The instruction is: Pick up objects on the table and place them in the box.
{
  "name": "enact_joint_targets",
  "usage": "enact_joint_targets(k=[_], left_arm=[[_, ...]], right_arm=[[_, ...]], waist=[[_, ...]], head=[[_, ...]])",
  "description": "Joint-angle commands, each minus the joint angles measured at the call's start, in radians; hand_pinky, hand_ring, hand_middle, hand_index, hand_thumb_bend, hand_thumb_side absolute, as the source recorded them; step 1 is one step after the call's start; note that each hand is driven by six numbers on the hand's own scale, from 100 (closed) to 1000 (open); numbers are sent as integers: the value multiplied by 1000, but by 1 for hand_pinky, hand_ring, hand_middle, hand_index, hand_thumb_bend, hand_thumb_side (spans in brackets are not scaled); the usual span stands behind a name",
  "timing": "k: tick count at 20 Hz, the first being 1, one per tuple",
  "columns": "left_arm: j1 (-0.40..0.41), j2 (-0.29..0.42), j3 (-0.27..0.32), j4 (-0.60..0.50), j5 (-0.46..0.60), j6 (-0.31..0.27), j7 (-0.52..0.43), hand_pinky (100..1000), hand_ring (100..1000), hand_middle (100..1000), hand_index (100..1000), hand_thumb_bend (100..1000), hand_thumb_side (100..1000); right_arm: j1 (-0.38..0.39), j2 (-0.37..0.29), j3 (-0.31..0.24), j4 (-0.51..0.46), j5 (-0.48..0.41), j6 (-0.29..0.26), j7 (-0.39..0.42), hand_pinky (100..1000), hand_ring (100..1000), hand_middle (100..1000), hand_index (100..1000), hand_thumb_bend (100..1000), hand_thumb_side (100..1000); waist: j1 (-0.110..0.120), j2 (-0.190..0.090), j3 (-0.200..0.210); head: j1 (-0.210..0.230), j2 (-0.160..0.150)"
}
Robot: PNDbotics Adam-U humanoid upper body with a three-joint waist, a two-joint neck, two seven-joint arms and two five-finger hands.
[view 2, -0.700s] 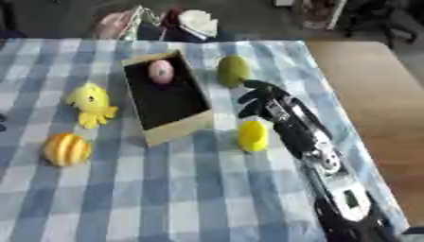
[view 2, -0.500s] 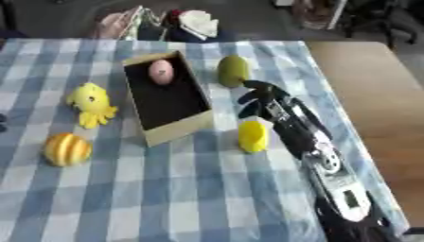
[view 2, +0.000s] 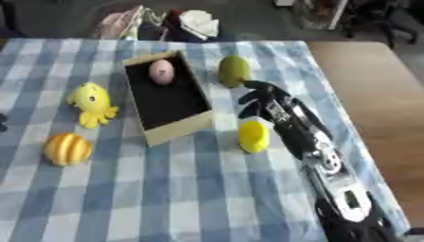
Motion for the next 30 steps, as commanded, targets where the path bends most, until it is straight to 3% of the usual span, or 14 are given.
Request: enact_joint_targets(k=[1, 9, 15, 20, 21, 25, 30], left_arm=[[-16, 60, 1, -17, -35, -10, -9, 789, 681, 711, 862, 100, 374], [-88, 251, -96, 73, -225, -64, -34, 797, 718, 762, 897, 100, 349], [-193, 378, -224, 184, -396, -129, -31, 805, 748, 796, 917, 100, 379], [-289, 421, -308, 269, -503, -198, -34, 810, 764, 806, 924, 287, 420], [-307, 424, -323, 286, -523, -213, -35, 811, 766, 805, 924, 251, 436], [-396, 414, -386, 355, -617, -299, -41, 823, 791, 830, 932, 544, 642], [-483, 371, -427, 443, -747, -406, -28, 820, 799, 823, 926, 812, 723]], right_arm=[[-11, -13, -5, -9, 5, 0, 0, 681, 583, 636, 858, 100, 749], [-12, -12, 2, -6, 6, 2, 6, 681, 583, 636, 858, 100, 749], [-12, -11, 10, -3, 4, 3, 13, 681, 582, 636, 858, 100, 750], [-11, -10, 16, -1, 2, 3, 19, 681, 582, 636, 858, 100, 750], [-12, -9, 17, 0, 2, 4, 20, 681, 582, 636, 858, 100, 746], [-12, -7, 21, 1, 0, 4, 25, 681, 582, 636, 858, 100, 750], [-13, -4, 24, 2, -1, 4, 28, 681, 582, 636, 858, 100, 750]], waist=[[13, -27, 0], [16, -29, -16], [16, -33, -34], [14, -37, -45], [14, -37, -47], [11, -40, -56], [8, -42, -67]], head=[[3, -6], [14, -3], [28, 2], [40, 8], [42, 8], [53, 13], [61, 18]])
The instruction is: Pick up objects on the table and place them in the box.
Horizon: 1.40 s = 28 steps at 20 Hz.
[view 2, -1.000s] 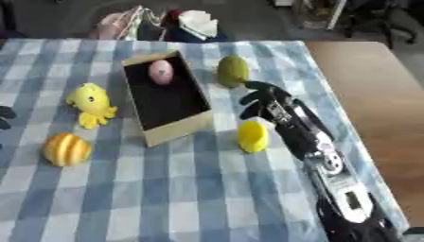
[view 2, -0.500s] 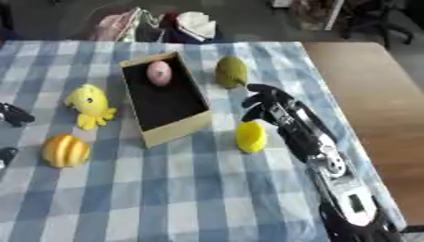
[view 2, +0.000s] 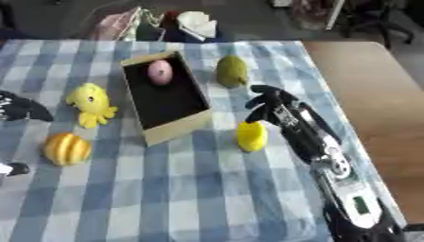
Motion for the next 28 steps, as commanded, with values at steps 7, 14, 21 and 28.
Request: enact_joint_targets(k=[7, 14, 21, 28], left_arm=[[-99, -53, -12, 128, -184, -142, 7, 809, 790, 810, 904, 862, 581], [-124, -104, -9, 192, -260, -128, 125, 786, 754, 766, 860, 806, 548], [-140, -132, -12, 221, -272, -137, 166, 772, 718, 728, 824, 727, 516], [-148, -144, -17, 232, -267, -147, 145, 755, 676, 679, 780, 702, 512]], right_arm=[[-15, 0, 0, -10, -3, -1, 7, 681, 582, 636, 858, 100, 750], [-16, 3, 0, -10, -4, -1, 8, 680, 582, 636, 858, 100, 749], [-16, 4, 1, -9, -5, -1, 9, 681, 581, 636, 858, 100, 749], [-17, 5, 1, -10, -5, 0, 10, 681, 581, 637, 858, 100, 748]], waist=[[6, -27, -8], [4, -28, -11], [3, -28, -12], [3, -29, -14]], head=[[7, 14], [7, 14], [8, 14], [9, 14]])
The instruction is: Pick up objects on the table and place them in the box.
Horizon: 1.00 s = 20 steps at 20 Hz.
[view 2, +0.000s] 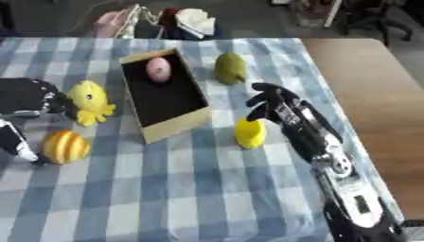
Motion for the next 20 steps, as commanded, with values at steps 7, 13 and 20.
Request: enact_joint_targets(k=[7, 13, 20], left_arm=[[-23, 8, 1, -1, 7, -22, -53, 707, 585, 578, 693, 650, 505], [-19, 8, 1, -1, 19, -37, -89, 684, 544, 530, 649, 518, 486], [-17, 12, 2, -10, 42, -47, -107, 667, 499, 479, 601, 363, 417]], right_arm=[[-13, -4, 0, -10, -5, -3, 6, 681, 581, 637, 858, 100, 749], [-13, -4, 1, -10, -5, -3, 6, 681, 581, 637, 858, 100, 749], [-13, -4, 1, -9, -6, -2, 6, 681, 581, 637, 859, 100, 750]], waist=[[3, -29, -2], [3, -29, -2], [3, -30, -2]], head=[[1, 5], [0, 5], [-1, 5]])
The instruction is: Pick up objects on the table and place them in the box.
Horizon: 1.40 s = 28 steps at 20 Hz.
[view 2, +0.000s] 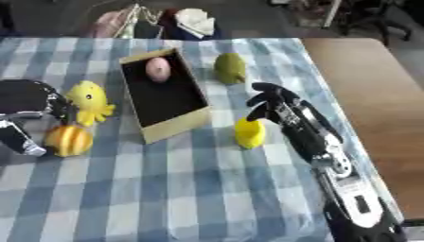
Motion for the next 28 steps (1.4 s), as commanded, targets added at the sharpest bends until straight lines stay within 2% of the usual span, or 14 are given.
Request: enact_joint_targets(k=[1, 3, 11, 17, 22, 28], left_arm=[[-14, 19, 9, -18, 21, -66, -71, 662, 488, 467, 589, 339, 402], [-13, 22, 10, -23, 31, -67, -74, 658, 479, 455, 576, 305, 396], [-19, 43, 30, -83, 107, -52, -94, 659, 472, 442, 568, 281, 359], [-71, 52, 49, -127, 184, -16, -115, 662, 476, 443, 572, 286, 344], [-151, 16, 65, -82, 228, -2, -133, 664, 478, 447, 574, 273, 323], [-229, -60, 73, 6, 199, -12, -134, 667, 481, 451, 577, 276, 315]], right_arm=[[-12, -5, 1, -9, -5, -2, 6, 681, 581, 637, 859, 100, 753], [-12, -5, 1, -9, -6, -2, 5, 681, 581, 637, 859, 100, 750], [-12, -4, 1, -9, -6, -1, 5, 681, 581, 637, 859, 100, 750], [-11, -3, 4, -9, -6, -1, 8, 681, 581, 637, 859, 100, 750], [-19, 8, 13, -10, -10, 0, 16, 682, 581, 637, 859, 100, 747], [-35, 28, 25, -13, -17, 3, 28, 682, 581, 637, 859, 100, 746]], waist=[[3, -30, 0], [4, -30, 0], [5, -31, 0], [4, -34, -4], [-4, -37, -31], [-15, -30, -73]], head=[[-1, 5], [-2, 5], [-5, 5], [-2, 5], [13, 5], [41, 5]])
